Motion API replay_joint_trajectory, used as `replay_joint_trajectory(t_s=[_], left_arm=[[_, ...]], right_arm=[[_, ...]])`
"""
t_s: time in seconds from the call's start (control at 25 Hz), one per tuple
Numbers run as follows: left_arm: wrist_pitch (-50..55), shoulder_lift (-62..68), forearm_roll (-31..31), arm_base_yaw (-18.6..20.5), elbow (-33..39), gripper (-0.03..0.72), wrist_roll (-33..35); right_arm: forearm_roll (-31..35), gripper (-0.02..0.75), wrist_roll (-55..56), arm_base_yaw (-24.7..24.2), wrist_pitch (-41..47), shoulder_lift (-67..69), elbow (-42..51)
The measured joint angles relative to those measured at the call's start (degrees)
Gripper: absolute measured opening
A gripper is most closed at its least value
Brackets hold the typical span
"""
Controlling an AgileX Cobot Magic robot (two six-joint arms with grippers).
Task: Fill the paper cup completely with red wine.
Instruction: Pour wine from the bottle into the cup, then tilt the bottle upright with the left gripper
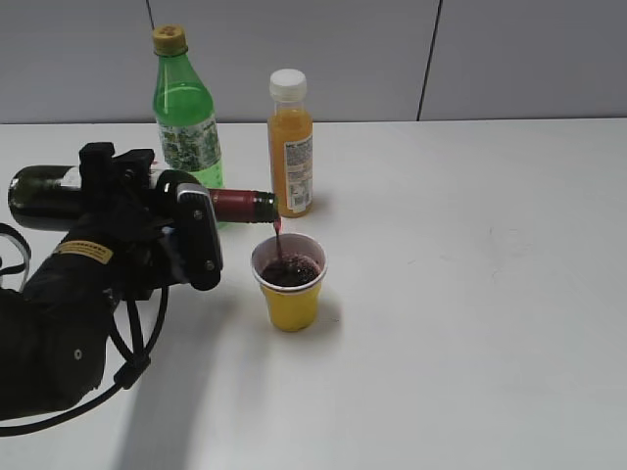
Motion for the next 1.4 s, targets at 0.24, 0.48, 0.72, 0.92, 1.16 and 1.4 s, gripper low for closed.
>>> replay_joint_trajectory(t_s=[0.24, 0.48, 0.72, 0.92, 1.16, 1.4], left_arm=[[0.0, 0.0, 0.1, 0.0, 0.0, 0.550, 1.3], [0.0, 0.0, 0.1, 0.0, 0.0, 0.550, 2.0], [0.0, 0.0, 0.1, 0.0, 0.0, 0.550, 2.2], [0.0, 0.0, 0.1, 0.0, 0.0, 0.550, 2.2], [0.0, 0.0, 0.1, 0.0, 0.0, 0.550, 2.2], [0.0, 0.0, 0.2, 0.0, 0.0, 0.550, 2.3]], right_arm=[[0.0, 0.589, 0.0, 0.0, 0.0, 0.0, 0.0], [0.0, 0.589, 0.0, 0.0, 0.0, 0.0, 0.0], [0.0, 0.589, 0.0, 0.0, 0.0, 0.0, 0.0], [0.0, 0.589, 0.0, 0.0, 0.0, 0.0, 0.0], [0.0, 0.589, 0.0, 0.0, 0.0, 0.0, 0.0], [0.0, 0.589, 0.0, 0.0, 0.0, 0.0, 0.0]])
